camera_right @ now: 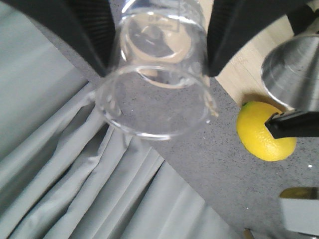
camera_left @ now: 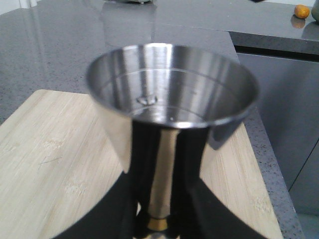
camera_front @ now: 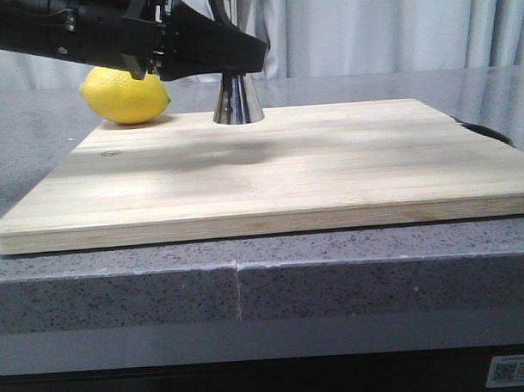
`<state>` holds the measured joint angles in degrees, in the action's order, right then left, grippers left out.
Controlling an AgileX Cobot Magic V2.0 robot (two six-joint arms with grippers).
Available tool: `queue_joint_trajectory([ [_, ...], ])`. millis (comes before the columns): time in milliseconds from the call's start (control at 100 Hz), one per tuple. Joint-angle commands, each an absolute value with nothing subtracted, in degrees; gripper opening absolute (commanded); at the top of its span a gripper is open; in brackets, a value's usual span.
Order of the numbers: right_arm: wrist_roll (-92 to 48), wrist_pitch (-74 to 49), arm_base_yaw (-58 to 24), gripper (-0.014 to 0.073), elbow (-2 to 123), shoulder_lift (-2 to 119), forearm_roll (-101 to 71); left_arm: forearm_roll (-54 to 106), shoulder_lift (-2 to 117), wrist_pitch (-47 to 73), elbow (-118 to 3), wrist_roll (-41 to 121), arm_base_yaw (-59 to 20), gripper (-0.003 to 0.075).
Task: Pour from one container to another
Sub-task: 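Lift the glass beaker with the right gripper and carry it over the jigger, then tilt the glass beaker with the right gripper, pouring liquid into the jigger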
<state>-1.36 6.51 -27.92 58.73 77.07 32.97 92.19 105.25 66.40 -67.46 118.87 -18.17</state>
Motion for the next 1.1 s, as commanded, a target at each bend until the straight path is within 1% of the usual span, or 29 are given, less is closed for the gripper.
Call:
queue_joint_trajectory([
  [0, -1.47, 10.20, -27.99, 0.0043, 60.77, 75.43, 34.59, 96.28, 101.96, 70.70, -69.16, 118.54, -18.77, -0.0019],
  [420, -1.47, 10.20, -29.54, 0.0043, 60.77, 75.43, 38.74, 96.28, 101.96, 70.70, -69.16, 118.54, -18.77, -0.0019],
  [1090, -1.47, 9.44, -29.57, 0.0043, 60.77, 75.43, 43.69, 96.28, 101.96, 70.70, -69.16, 118.54, -18.77, -0.0019],
])
